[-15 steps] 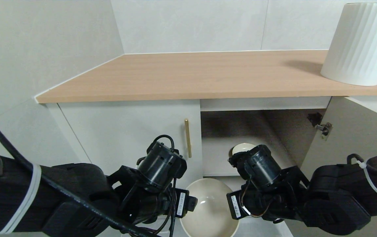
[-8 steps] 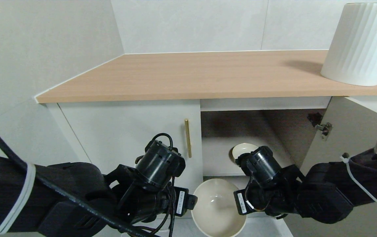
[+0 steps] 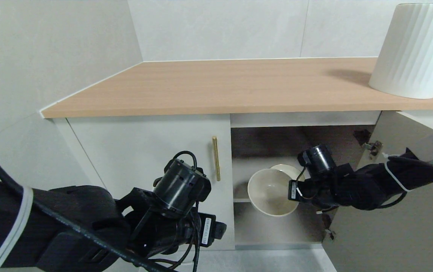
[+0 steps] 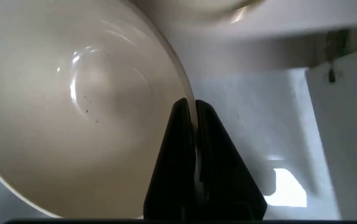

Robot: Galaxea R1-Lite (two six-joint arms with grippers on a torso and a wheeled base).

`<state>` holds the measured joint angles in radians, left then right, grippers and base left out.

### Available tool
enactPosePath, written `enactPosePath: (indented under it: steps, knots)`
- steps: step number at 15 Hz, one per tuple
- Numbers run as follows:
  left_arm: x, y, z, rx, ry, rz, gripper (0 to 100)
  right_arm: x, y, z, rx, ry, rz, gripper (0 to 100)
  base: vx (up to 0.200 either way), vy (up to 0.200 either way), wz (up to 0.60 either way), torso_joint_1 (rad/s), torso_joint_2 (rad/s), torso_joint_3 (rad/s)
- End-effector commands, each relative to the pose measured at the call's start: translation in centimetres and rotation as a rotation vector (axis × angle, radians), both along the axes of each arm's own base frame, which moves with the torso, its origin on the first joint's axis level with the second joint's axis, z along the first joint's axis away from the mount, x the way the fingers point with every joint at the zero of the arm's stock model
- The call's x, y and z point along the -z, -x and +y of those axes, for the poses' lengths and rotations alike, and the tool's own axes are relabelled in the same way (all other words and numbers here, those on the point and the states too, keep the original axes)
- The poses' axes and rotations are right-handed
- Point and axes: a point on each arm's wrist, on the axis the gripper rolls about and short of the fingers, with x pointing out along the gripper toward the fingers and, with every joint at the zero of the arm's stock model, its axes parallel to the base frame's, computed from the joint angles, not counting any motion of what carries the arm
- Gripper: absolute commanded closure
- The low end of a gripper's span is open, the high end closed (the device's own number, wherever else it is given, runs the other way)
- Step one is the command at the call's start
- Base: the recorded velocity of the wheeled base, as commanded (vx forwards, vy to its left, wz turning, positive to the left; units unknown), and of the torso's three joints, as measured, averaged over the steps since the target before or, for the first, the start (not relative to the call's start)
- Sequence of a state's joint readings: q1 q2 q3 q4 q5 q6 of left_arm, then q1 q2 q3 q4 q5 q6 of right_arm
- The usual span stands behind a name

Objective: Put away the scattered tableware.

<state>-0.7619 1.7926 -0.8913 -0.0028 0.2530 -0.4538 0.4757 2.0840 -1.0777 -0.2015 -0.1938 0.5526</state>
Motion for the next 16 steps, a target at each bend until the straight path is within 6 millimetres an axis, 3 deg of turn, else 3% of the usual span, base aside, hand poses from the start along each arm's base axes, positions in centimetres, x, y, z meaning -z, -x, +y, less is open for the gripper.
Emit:
enactPosePath:
  steps: [1,8,16]
  knots:
    - [0.0,0.0,0.0,0.0,0.001,-0.001,0,1.3,-2.0,-1.0,0.084,-0.003,-0.006,100,0.0,0.0,0.0,0.0,0.0,0.0]
    - [-0.1,0.0,0.0,0.0,0.002,-0.002,0,0.6,-4.8,-2.3,0.246,-0.108,-0.085,100,0.0,0.0,0.0,0.0,0.0,0.0]
    - [-0.2,0.1,0.0,0.0,0.004,-0.004,0,2.5,-7.0,-3.1,0.328,-0.078,-0.092,100,0.0,0.0,0.0,0.0,0.0,0.0]
